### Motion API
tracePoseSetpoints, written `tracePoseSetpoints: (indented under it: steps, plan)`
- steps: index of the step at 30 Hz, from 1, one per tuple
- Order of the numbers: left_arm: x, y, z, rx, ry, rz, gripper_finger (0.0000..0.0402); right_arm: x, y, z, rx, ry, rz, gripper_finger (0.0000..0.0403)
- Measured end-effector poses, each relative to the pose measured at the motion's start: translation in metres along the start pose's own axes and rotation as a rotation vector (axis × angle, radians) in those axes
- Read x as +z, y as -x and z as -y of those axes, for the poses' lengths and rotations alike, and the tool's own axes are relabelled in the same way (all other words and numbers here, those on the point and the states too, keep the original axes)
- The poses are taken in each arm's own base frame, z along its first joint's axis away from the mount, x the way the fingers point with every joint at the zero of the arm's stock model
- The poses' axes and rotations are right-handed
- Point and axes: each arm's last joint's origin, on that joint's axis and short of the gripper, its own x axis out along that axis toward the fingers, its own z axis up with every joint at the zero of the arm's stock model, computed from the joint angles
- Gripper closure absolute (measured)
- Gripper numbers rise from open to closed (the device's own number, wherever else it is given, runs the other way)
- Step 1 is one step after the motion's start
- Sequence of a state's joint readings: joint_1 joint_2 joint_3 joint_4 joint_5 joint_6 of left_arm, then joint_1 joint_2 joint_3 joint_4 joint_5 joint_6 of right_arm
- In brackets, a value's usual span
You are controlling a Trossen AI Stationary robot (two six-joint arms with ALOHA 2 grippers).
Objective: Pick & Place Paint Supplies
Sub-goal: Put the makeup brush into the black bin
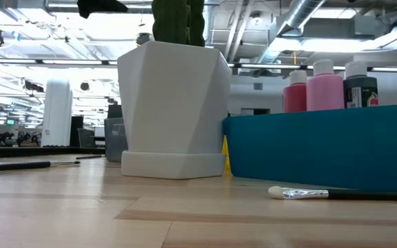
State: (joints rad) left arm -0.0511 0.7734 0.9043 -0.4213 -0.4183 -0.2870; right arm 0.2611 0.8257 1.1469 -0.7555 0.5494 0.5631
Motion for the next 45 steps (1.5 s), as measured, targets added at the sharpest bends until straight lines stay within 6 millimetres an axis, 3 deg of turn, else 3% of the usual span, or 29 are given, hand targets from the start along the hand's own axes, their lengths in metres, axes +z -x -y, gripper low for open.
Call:
tracePoseSetpoints:
  steps: [15,23,31,37,45]
  plan:
    - [0.004,0.000,0.000,0.015,0.026,0.046,0.0129,0.000,0.003,0.004,-0.037,-0.032,0.013,0.0227]
    - [0.009,0.000,-0.002,0.087,0.051,0.108,0.0129,0.005,-0.001,0.023,-0.240,-0.044,0.048,0.0227]
    - [0.018,0.000,-0.013,0.302,0.098,0.218,0.0129,0.047,0.018,0.049,-0.446,0.070,0.171,0.0227]
    - [0.027,-0.003,-0.022,0.354,0.139,0.295,0.0129,0.079,0.028,0.058,-0.417,0.128,0.232,0.0227]
    - [0.043,-0.018,-0.034,0.417,0.080,0.401,0.0129,0.095,0.003,0.075,-0.392,0.130,0.102,0.0227]
